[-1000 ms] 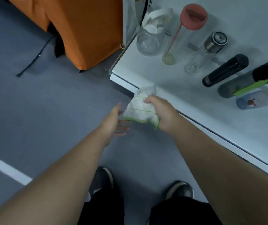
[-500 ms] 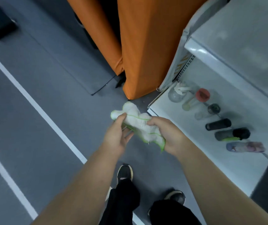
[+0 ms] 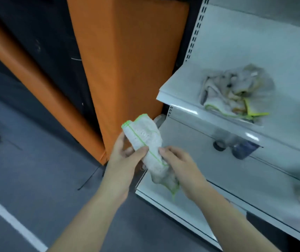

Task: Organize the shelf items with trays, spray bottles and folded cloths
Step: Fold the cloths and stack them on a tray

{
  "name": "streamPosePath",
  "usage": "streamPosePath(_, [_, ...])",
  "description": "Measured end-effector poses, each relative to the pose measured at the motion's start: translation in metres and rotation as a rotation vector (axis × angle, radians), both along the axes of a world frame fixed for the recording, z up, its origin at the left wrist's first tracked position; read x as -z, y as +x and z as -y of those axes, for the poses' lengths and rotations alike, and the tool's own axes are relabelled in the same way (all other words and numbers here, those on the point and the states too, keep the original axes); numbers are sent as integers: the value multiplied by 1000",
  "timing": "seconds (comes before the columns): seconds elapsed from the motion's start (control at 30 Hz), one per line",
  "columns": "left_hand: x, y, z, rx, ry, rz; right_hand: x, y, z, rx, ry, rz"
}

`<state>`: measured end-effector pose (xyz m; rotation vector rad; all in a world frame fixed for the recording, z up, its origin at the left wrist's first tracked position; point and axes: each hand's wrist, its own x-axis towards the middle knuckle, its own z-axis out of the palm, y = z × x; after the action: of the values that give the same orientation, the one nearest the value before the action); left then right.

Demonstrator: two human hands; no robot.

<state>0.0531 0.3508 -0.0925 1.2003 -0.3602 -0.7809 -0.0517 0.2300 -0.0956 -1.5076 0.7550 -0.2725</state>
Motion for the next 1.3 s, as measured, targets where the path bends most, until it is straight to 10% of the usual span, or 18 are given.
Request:
streamPosePath(0.57, [-165, -74, 228, 229, -157, 314, -130, -219, 85, 341, -292, -41])
streamPosePath(0.77, [-156, -71, 297, 107, 400, 609, -146, -259, 141, 488, -274, 23])
streamPosePath(1.3, [-122, -92, 272, 59, 352, 725, -115, -148, 259, 262, -420, -92])
